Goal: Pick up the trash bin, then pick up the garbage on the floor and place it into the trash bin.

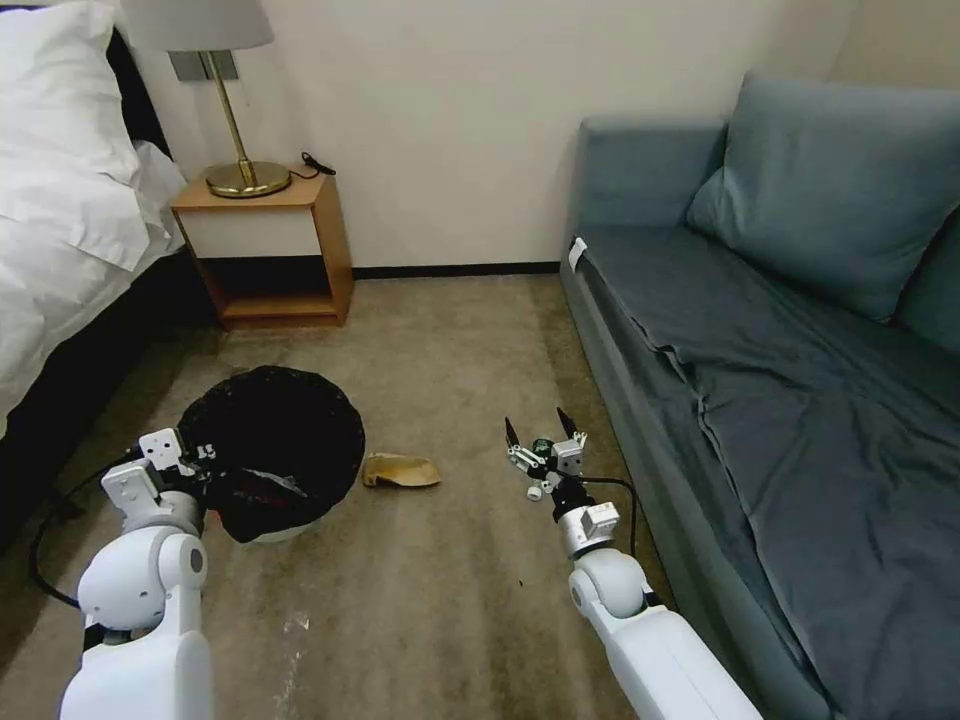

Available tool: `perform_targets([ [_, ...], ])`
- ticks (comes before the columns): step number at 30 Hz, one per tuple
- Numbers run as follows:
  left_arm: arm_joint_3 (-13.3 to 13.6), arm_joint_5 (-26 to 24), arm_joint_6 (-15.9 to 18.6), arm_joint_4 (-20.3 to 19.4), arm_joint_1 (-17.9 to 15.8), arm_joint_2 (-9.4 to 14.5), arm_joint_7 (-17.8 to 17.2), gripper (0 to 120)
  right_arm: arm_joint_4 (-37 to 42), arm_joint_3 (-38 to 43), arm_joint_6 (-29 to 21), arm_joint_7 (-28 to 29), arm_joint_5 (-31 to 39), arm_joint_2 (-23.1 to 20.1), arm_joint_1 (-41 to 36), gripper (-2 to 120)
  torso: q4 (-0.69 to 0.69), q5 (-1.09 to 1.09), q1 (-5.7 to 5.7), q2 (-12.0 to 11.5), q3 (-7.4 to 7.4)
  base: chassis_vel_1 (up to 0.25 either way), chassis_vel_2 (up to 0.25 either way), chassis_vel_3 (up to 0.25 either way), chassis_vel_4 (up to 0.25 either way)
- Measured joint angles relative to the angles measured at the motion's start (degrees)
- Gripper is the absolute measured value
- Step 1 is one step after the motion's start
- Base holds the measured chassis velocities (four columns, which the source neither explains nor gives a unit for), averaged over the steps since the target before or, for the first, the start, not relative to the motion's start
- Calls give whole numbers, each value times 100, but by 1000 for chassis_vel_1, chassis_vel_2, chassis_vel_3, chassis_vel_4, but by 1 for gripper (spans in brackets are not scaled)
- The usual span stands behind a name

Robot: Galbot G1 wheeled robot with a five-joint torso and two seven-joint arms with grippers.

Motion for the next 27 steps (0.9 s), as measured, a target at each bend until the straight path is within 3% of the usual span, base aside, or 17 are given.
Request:
perform_targets([
  [27,-44,-11,-3,-39,32,-34,-2,4,-229,41,101,-22,-4,-40,39,92,-1,-1,0,0,0,-94,93,92,-93],
])
